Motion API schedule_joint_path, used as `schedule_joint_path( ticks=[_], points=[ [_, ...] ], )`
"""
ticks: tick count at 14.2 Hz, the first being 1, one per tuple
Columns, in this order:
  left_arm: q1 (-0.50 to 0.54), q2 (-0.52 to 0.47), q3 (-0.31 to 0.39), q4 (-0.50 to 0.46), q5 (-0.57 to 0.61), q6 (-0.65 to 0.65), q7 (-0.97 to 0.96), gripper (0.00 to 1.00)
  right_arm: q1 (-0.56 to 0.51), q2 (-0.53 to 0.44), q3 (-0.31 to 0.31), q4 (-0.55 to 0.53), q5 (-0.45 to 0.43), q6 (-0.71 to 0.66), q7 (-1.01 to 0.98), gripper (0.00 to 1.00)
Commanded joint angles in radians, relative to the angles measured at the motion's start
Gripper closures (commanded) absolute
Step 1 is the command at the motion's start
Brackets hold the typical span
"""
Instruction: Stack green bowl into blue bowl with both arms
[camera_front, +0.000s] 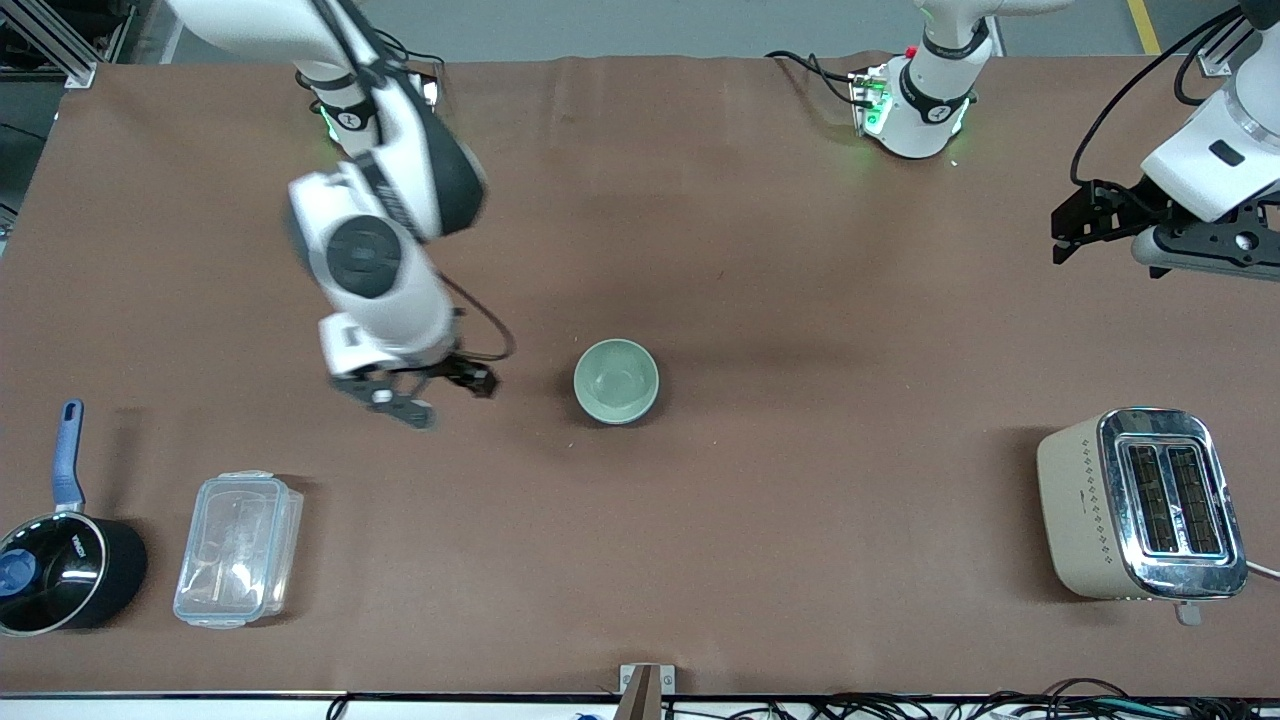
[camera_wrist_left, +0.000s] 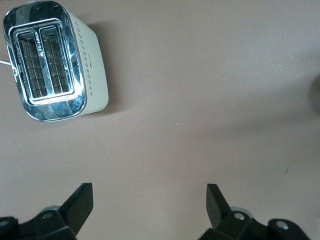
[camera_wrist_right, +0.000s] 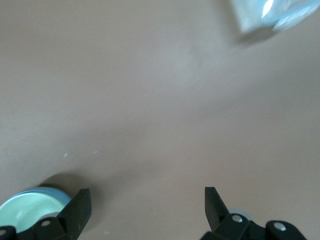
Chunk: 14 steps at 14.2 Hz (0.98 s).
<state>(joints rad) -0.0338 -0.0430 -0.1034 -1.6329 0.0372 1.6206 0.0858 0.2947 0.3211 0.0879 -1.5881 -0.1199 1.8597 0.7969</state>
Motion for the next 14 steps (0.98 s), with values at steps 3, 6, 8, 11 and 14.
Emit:
schedule_joint_path(
  ticks=[3,6,8,11,14],
  points=[
    [-0.008,0.006,0.001,0.016,-0.014,-0.005,0.009,0.00,-0.178,-0.193,-0.002,-0.041,-0.009,-0.091,-0.325,0.00],
    [-0.006,0.002,-0.004,0.016,-0.008,-0.011,0.006,0.00,-0.184,-0.290,-0.098,-0.032,-0.007,-0.161,-0.470,0.00],
    [-0.003,-0.001,-0.001,0.018,-0.008,-0.034,0.005,0.00,-0.189,-0.326,-0.161,0.002,0.005,-0.232,-0.554,0.00],
    [-0.005,0.000,-0.001,0.034,-0.006,-0.034,0.003,0.00,-0.251,-0.329,-0.172,0.094,0.016,-0.359,-0.698,0.00],
    [-0.009,0.005,-0.002,0.044,-0.005,-0.034,0.005,0.00,-0.269,-0.324,-0.182,0.122,0.068,-0.381,-0.775,0.00]
  ],
)
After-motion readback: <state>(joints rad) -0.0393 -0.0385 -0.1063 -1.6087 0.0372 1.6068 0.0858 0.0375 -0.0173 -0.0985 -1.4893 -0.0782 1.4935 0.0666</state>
